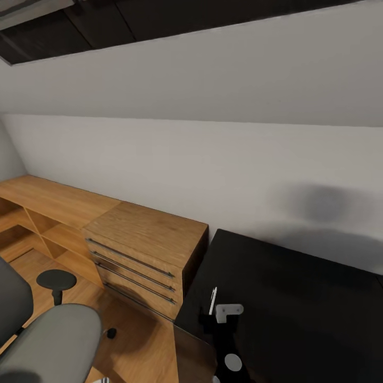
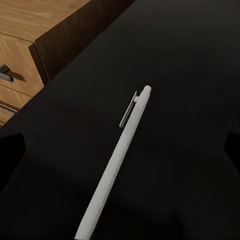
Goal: In the bedroom, organize the workspace by keeping the computer under the desk, ensuring the monitor is on the desk, placing the keyboard on the desk next to the monitor, placing the mouse on the desk next to the keyboard, moving the folder from the swivel chair onto the desk next to the mouse, stacking the notebook on top of the folder with the pen on top of the notebook, and positioning the swivel chair next to the desk.
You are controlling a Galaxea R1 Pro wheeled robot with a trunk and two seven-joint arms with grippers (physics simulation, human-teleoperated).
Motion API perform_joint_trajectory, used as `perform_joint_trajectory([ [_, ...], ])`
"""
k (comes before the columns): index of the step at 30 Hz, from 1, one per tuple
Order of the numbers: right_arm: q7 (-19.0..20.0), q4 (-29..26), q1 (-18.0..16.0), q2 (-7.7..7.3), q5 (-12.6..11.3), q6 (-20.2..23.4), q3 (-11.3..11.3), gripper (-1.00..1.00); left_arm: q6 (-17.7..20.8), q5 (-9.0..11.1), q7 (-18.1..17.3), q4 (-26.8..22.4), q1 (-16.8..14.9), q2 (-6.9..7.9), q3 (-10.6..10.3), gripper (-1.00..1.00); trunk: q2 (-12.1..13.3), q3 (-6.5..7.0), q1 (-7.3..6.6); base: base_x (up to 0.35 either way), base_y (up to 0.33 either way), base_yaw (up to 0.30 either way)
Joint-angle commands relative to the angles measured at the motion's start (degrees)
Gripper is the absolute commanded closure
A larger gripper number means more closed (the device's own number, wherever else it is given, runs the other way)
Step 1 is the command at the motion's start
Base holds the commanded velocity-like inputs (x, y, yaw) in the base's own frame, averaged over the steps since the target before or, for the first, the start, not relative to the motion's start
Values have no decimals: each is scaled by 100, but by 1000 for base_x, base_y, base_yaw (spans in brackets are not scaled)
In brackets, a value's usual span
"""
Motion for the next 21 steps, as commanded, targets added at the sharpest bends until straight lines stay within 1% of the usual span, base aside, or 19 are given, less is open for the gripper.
perform_joint_trajectory([
  [1,43,40,-25,-2,-33,16,-43,-100,45,60,-34,-15,0,-6,19,-100,-4,-5,1,0,0,0],
  [7,436,327,-127,6,-35,16,-352,-100,45,60,-33,-15,2,-6,19,-100,-4,-5,1,0,0,0],
  [9,518,411,-187,4,-35,16,-413,-100,45,58,-31,-15,1,-9,19,-100,-4,-5,1,0,0,0],
  [17,574,604,-282,2,-44,16,-455,-100,40,52,-34,-15,2,-15,11,-100,-4,-5,1,0,0,0],
  [21,580,715,-347,3,-87,12,-458,-100,38,52,-34,-15,1,-15,11,-100,-4,-5,1,0,0,0],
])
